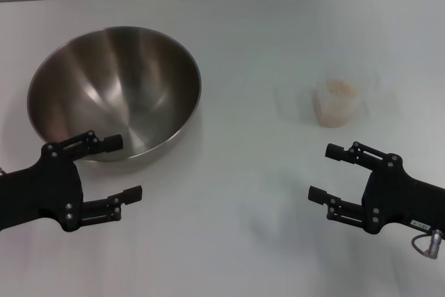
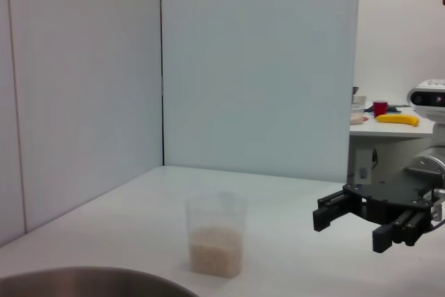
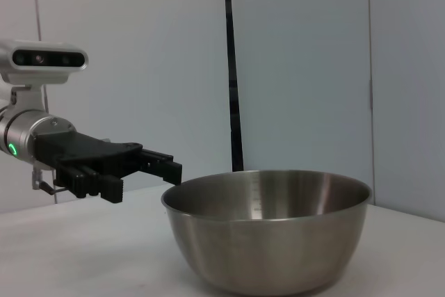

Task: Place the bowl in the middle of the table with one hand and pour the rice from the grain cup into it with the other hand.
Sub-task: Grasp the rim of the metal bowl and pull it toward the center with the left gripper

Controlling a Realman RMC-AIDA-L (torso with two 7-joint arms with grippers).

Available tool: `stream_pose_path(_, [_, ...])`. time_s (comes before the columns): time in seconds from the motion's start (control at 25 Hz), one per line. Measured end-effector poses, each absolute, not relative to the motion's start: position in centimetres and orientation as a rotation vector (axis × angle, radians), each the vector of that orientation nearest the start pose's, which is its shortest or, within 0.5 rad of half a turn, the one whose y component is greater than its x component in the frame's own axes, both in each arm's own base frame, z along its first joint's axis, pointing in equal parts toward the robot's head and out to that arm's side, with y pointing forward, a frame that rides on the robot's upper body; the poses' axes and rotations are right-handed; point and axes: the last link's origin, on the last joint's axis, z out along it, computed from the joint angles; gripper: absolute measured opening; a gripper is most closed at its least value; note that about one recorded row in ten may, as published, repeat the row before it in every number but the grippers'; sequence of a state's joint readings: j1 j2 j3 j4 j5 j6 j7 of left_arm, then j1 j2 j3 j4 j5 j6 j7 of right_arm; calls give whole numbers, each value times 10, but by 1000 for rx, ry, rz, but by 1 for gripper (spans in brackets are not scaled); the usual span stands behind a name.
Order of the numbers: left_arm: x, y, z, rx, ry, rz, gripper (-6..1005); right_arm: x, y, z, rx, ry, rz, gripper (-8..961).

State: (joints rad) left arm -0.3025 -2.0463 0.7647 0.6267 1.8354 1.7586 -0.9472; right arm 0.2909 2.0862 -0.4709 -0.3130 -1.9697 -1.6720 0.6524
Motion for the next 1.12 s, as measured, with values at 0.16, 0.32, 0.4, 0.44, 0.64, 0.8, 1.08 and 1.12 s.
stream_pose_path(0.16, [-299, 253, 12, -2707, -216, -835, 824, 323, 223, -32, -2494, 339, 884, 776])
stream_pose_path(0.32, [-300, 253, 12, -2707, -217, -837, 821, 323, 223, -32, -2493, 340, 885, 776])
stream_pose_path(0.4, [-300, 252, 13, -2704, -219, -837, 820, 323, 223, -32, -2493, 340, 885, 776])
stream_pose_path(0.44, [-300, 253, 14, -2691, -225, -844, 819, 323, 223, -32, -2493, 339, 885, 776])
stream_pose_path(0.64, [-295, 269, 35, -2483, -340, -990, 816, 319, 226, -35, -2499, 339, 898, 775])
stream_pose_path(0.8, [-293, 282, 54, -2352, -476, -1094, 813, 319, 228, -37, -2502, 339, 894, 775])
stream_pose_path(1.08, [-315, 309, 80, -2085, -894, -1105, 808, 318, 227, -40, -2502, 351, 897, 775])
stream_pose_path(1.12, [-316, 310, 81, -2077, -920, -1093, 807, 318, 227, -40, -2502, 352, 897, 775])
